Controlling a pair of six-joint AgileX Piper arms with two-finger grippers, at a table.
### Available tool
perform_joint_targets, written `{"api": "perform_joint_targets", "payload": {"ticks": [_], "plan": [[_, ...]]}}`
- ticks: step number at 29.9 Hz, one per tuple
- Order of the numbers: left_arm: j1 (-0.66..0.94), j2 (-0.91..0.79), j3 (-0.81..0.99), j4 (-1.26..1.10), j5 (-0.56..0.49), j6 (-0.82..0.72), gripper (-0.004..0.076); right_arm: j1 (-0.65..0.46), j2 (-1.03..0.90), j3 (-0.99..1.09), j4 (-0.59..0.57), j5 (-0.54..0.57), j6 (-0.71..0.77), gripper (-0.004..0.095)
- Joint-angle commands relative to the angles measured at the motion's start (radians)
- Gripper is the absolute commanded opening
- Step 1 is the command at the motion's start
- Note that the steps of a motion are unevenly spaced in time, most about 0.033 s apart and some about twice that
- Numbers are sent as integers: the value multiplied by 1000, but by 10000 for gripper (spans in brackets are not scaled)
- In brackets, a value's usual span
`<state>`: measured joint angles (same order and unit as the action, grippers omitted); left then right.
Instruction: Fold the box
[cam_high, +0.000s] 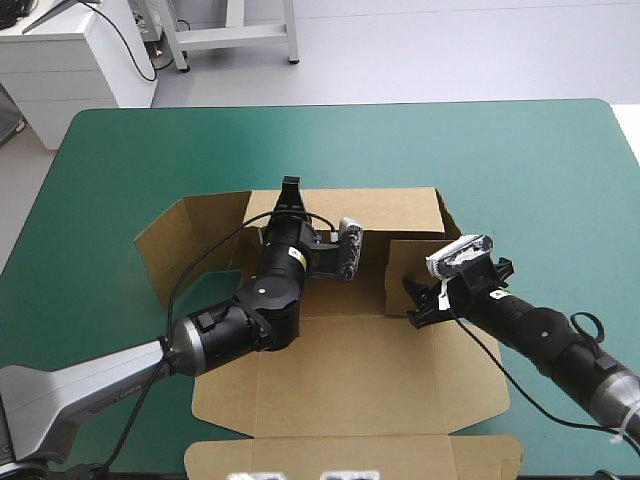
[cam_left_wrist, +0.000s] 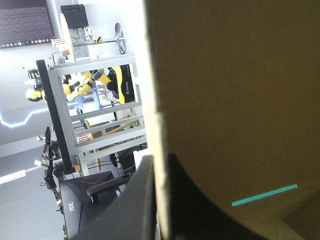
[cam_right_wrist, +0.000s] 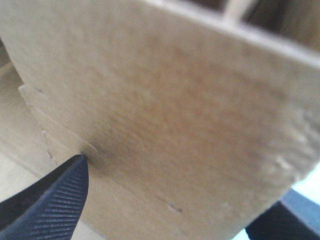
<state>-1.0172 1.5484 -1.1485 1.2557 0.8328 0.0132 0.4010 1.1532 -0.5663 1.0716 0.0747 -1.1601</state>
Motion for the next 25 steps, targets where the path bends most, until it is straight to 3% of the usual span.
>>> {"api": "perform_joint_targets", "payload": {"ticks": [1,4,7,9,14,25], "plan": [[-7,-30,-12,-21,2,9,-8,37,-22,-23,30,-151,9,736],[-7,-30,-12,-21,2,9,-8,41,-22,-23,78,-207,10,717],[-7,-30,-12,-21,2,9,-8,41,-22,-23,64,-207,8,635],[-7,-30,-12,-21,-2,9,-8,41,-22,-23,62,-207,-9,496],[-7,-30,-12,-21,-5,9,-8,41,-15,-56,57,-200,-118,-25],[-7,-30,-12,-18,-15,7,-8,41,85,-138,59,-142,-133,-21]]}}
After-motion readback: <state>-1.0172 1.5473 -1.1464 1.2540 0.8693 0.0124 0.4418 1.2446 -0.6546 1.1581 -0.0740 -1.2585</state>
